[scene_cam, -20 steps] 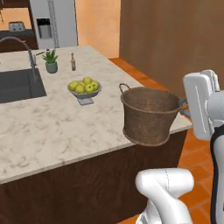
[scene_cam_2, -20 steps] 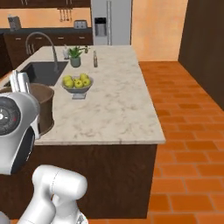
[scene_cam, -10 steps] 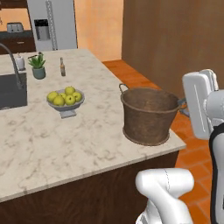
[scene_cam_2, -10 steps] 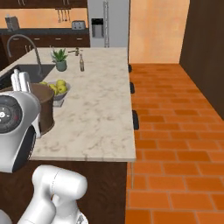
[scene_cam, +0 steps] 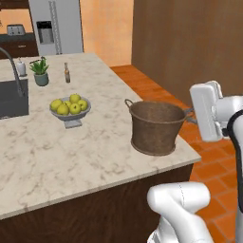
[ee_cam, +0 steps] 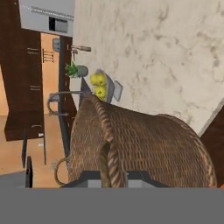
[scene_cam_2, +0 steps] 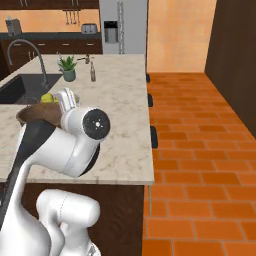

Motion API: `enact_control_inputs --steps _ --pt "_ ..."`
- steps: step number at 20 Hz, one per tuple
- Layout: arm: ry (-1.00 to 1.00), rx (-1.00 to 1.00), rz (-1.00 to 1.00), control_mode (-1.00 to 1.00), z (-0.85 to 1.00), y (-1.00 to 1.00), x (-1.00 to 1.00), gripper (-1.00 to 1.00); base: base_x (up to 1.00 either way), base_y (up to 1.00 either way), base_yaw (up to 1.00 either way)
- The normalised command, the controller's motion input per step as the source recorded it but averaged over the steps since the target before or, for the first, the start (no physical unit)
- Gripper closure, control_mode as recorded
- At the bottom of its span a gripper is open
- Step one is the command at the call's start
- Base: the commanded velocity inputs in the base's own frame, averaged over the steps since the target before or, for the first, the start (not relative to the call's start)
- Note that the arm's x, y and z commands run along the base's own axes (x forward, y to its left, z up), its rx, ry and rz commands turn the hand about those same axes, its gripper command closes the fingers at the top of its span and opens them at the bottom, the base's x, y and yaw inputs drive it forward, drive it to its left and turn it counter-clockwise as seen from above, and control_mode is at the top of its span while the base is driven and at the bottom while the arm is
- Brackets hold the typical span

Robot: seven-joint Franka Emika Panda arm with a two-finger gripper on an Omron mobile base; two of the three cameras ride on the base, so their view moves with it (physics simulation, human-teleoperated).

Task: Open the cabinet, pick up the bread from the cabinet and place it in the basket. Then move the basket to the dining counter.

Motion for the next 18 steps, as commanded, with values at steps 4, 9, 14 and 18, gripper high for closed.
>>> enact_control_inputs --steps 4,9,14,18 --pt "-0.04 -0.01 0.30 -1.00 -0.74 0.00 1.00 1.00 0.00 0.00 0.00" --pt "-0.18 -0.07 0.18 -1.00 -0.52 0.00 0.98 1.00 0.00 0.00 0.00" --pt "-0.11 -0.04 0.14 -1.00 -0.56 0.00 0.85 1.00 0.00 0.00 0.00" --pt "-0.01 -0.05 0.09 -1.00 -0.61 0.00 0.77 1.00 0.00 0.00 0.00"
